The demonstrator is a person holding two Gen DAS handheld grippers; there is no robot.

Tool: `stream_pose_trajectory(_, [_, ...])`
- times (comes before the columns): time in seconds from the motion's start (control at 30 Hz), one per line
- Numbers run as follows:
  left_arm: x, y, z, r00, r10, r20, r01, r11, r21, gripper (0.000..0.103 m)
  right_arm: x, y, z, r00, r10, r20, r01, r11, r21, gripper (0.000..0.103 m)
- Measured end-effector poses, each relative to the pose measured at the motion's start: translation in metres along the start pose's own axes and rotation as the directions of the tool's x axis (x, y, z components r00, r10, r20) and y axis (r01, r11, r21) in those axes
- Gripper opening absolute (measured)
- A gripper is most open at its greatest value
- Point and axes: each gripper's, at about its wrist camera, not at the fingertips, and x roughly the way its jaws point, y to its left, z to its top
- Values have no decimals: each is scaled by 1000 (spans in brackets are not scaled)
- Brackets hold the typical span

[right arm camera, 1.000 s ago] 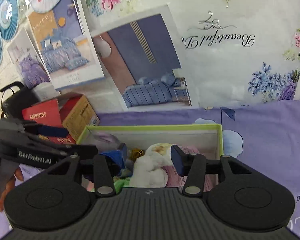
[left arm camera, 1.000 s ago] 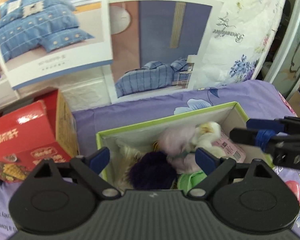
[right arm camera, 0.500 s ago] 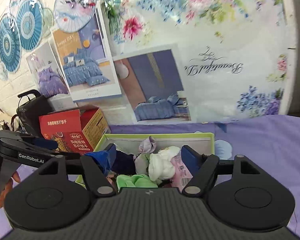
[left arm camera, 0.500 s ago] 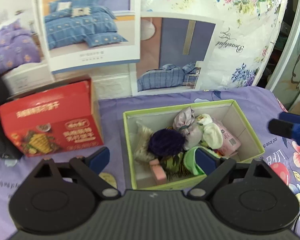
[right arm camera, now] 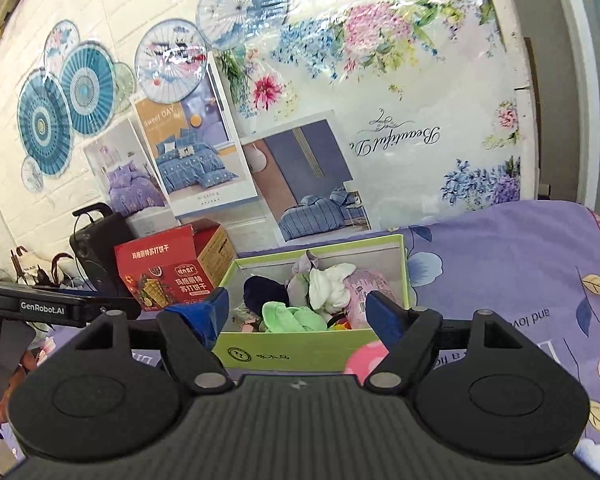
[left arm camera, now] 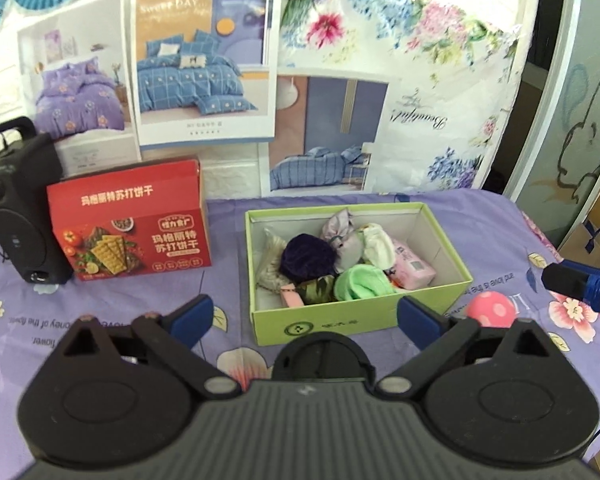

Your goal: Organize soft objects

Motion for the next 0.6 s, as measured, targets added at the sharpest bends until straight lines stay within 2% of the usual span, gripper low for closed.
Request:
stream_pose_trajectory(0.13, [-22,-9,-14,999,9,41,-8,1000,-14,97,-26,1,-11,998,2,57,-3,1000,24,62])
stream_pose_trajectory(0.33, [-40,-31,-46,990,97,101,-94,995,-38,98,-50,-1,-44,987,-20,159,6,996,92,64])
stream_pose_trajectory(0.4, [-41,-39,-58,988,108,109,-104,994,-43,98,-50,-2,-58,983,-28,182,7,993,118,64])
stream_pose_trajectory(0.57, [-37,-56,-92,980,155,125,-148,987,-62,98,-45,-2,-96,964,-120,239,79,981,176,65])
stream_pose_trajectory(0.6, [-35,-59,-100,979,166,121,-159,985,-66,98,-43,-2,-103,963,-143,229,100,977,190,65])
